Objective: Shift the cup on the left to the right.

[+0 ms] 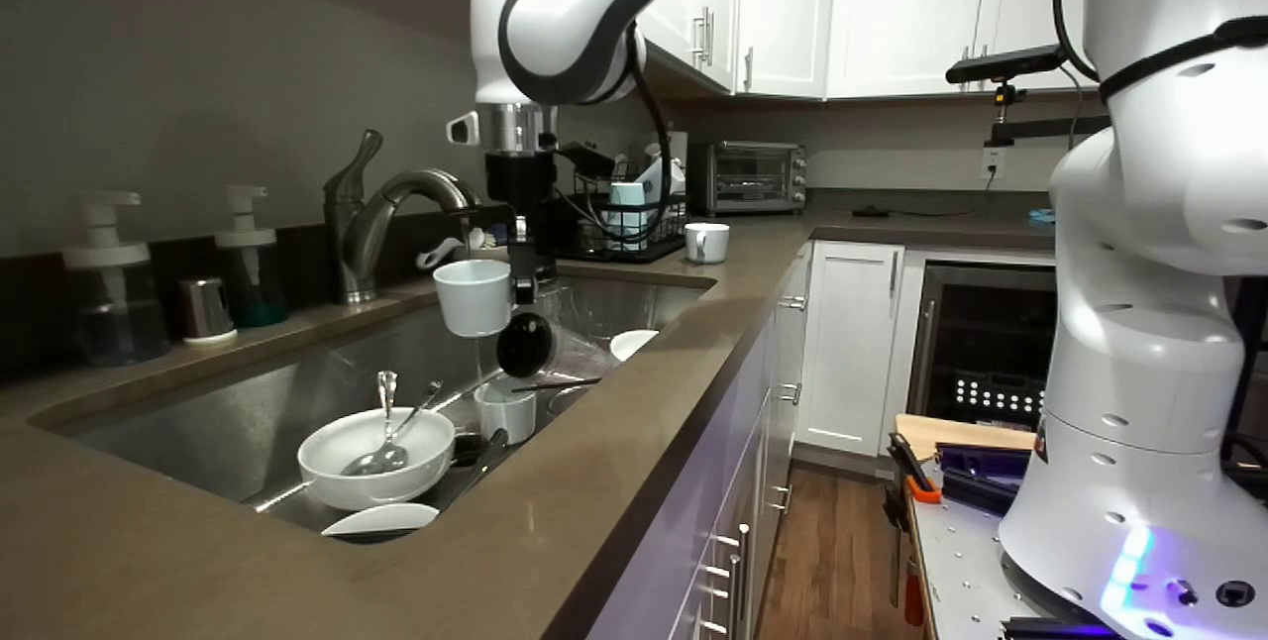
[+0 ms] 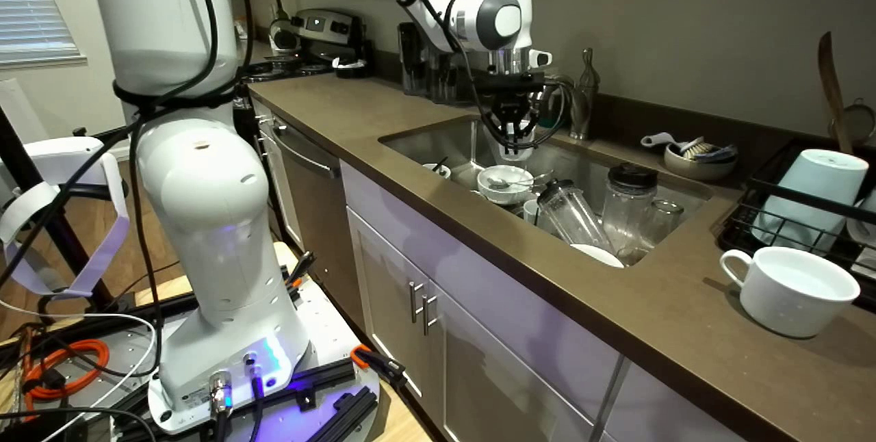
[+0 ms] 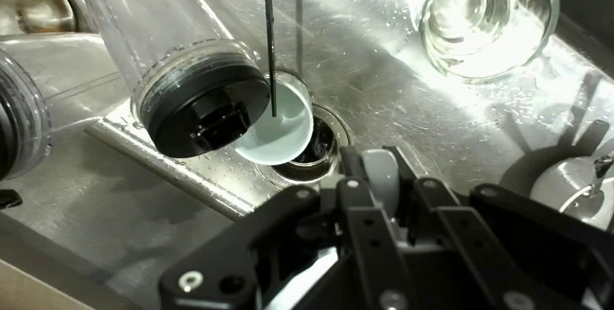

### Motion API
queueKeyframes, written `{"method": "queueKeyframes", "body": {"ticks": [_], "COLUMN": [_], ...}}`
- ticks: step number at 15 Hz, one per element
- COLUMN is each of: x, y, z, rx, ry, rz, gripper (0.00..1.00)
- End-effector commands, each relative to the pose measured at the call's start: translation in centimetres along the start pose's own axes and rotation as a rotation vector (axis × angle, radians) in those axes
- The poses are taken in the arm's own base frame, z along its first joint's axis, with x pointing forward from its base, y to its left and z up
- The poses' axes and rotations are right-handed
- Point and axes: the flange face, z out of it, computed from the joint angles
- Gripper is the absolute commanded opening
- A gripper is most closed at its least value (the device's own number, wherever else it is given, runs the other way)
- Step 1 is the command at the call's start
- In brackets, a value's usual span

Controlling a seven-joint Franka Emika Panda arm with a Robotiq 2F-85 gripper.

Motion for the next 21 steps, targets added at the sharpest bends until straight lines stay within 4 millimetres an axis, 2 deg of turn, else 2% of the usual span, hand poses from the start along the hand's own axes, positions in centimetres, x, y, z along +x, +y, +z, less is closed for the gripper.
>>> {"method": "queueKeyframes", "body": {"ticks": [1, 12, 13, 21], "x": [0.8, 0.8, 0.4, 0.5], "y": [1.3, 3.3, 2.6, 2.8], "z": [-0.1, 0.2, 0.9, 0.8], "rx": [-0.027, -0.032, -0.005, -0.007], "ry": [0.006, 0.008, -0.004, -0.002], "rz": [0.012, 0.039, 0.036, 0.037], "gripper": [0.05, 0.05, 0.16, 0.16]}}
